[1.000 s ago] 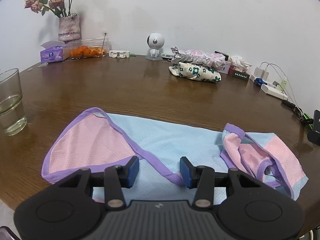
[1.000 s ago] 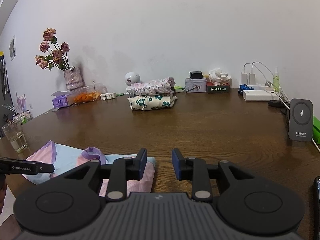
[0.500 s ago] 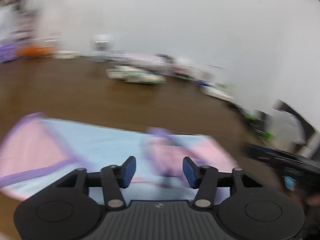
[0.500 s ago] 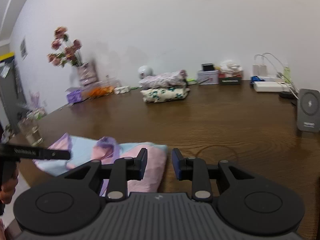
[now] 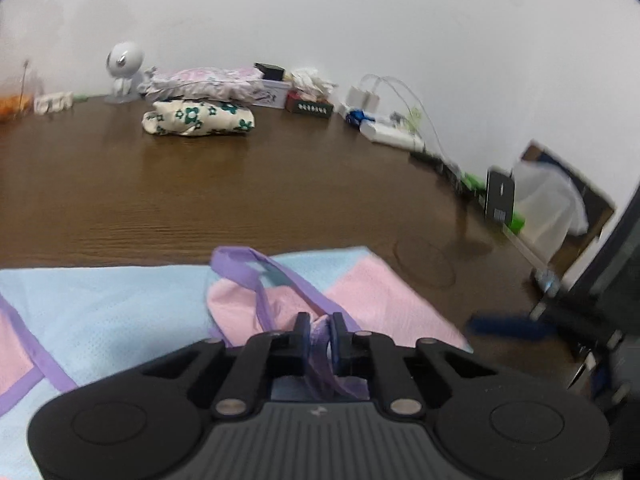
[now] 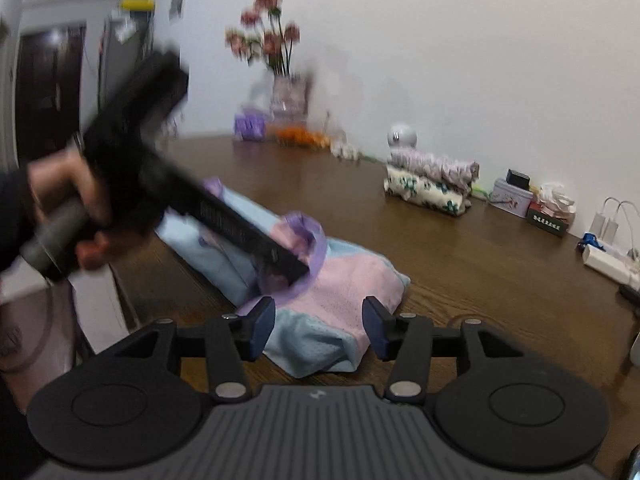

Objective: Fold clothes

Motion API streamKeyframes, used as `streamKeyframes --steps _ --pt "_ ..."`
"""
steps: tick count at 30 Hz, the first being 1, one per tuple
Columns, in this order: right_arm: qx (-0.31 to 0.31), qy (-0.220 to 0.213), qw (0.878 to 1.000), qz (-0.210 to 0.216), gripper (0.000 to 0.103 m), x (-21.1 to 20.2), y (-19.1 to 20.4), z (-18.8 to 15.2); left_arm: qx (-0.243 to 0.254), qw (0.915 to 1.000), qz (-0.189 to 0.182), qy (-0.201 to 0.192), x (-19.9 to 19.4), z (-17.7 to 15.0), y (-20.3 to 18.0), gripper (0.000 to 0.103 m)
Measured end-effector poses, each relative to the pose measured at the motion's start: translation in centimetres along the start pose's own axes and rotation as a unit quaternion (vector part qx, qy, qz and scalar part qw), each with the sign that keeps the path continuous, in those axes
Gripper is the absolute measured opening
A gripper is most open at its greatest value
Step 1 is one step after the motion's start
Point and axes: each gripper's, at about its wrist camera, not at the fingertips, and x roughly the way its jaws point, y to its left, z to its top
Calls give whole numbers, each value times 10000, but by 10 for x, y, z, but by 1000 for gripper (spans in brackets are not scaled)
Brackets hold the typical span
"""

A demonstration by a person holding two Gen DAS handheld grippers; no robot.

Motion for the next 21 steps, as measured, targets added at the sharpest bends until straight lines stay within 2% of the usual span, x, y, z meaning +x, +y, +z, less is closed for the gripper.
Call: streamKeyframes --steps 3,5,6,7,8,9,10,11,13,14,15,16,19,21 --pt "-278 160 9995 -31 54 17 11 5 -250 9996 -51 -115 -4 7 8 7" --pt "-389 192 9990 60 64 26 16 8 -206 9996 -15 -192 -9 10 10 8" --pt "-451 246 9986 90 64 30 19 8 -105 9995 53 -298 -13 10 11 15" --pt "-500 308 9982 110 63 34 21 9 0 9991 124 -406 -18 10 12 28" --pt "-514 393 9979 99 53 39 22 9 105 9984 194 -514 -23 10 13 38" --pt "-495 484 9976 98 42 45 22 9 71 9984 258 -503 -20 10 16 55" --pt "-351 597 9975 126 19 52 18 9 30 9983 323 -487 -18 10 19 57" --pt "-141 682 9975 137 13 56 14 11 -11 9981 387 -470 -15 10 22 57" --pt "264 587 9979 122 8 56 4 14 -94 9977 516 -437 -10 10 29 49" --pt "496 509 9974 128 8 54 -2 16 -162 9984 391 -362 -7 10 30 41" --pt "695 408 9967 136 8 50 -7 18 -232 9990 258 -285 -4 10 32 23" --pt "882 309 9955 129 7 47 -13 21 -301 9993 124 -207 -1 10 33 12" --pt "1281 57 9917 -85 5 41 -22 25 -480 9988 -27 -133 2 9 33 3" --pt "1441 -28 9892 -268 5 43 -23 26 -683 9975 -105 -150 -2 8 37 3"
